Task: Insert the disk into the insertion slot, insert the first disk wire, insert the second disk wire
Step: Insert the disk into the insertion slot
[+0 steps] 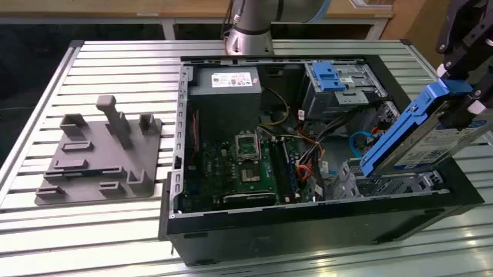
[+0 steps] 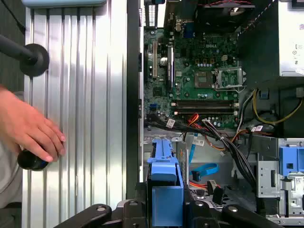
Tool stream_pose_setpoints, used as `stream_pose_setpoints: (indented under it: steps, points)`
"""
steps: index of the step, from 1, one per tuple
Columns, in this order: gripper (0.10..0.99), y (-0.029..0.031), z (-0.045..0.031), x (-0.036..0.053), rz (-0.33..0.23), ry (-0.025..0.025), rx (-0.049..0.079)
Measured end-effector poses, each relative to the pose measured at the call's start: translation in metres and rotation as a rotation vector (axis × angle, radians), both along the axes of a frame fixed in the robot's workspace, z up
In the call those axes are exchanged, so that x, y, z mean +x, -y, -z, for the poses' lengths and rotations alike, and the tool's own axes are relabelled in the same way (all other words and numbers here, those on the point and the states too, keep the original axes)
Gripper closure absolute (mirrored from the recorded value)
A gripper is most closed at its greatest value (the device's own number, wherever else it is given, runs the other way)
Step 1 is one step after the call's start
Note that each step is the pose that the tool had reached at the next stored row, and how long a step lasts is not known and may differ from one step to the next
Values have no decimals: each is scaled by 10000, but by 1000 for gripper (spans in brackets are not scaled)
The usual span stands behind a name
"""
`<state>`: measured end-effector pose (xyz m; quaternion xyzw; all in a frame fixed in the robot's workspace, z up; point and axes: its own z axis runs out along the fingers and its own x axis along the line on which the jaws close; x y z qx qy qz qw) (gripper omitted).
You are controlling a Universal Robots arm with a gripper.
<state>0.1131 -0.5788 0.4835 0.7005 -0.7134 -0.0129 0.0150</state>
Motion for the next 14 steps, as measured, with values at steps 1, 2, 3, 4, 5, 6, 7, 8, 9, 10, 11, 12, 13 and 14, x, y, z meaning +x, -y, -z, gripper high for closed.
stream_pose_setpoints:
  steps: [1, 2, 3, 4, 5, 6, 7, 8, 9, 10, 11, 12, 13, 14]
  points:
    - [722, 0, 0, 0, 0, 0, 0]
    - [722, 0, 0, 0, 0, 0, 1]
    - [722, 0, 0, 0, 0, 0, 0]
    - [722, 0, 0, 0, 0, 0, 1]
    - [722, 0, 0, 0, 0, 0, 0]
    - [722, 0, 0, 0, 0, 0, 0]
    - [722, 0, 0, 0, 0, 0, 0]
    - [722, 0, 0, 0, 0, 0, 0]
    - [722, 0, 0, 0, 0, 0, 0]
    - [722, 0, 0, 0, 0, 0, 0]
    - [722, 0, 0, 0, 0, 0, 1]
    - [722, 0, -1, 0, 0, 0, 0]
    - [722, 0, -1, 0, 1, 0, 2]
    - [722, 0, -2, -1, 0, 1, 12]
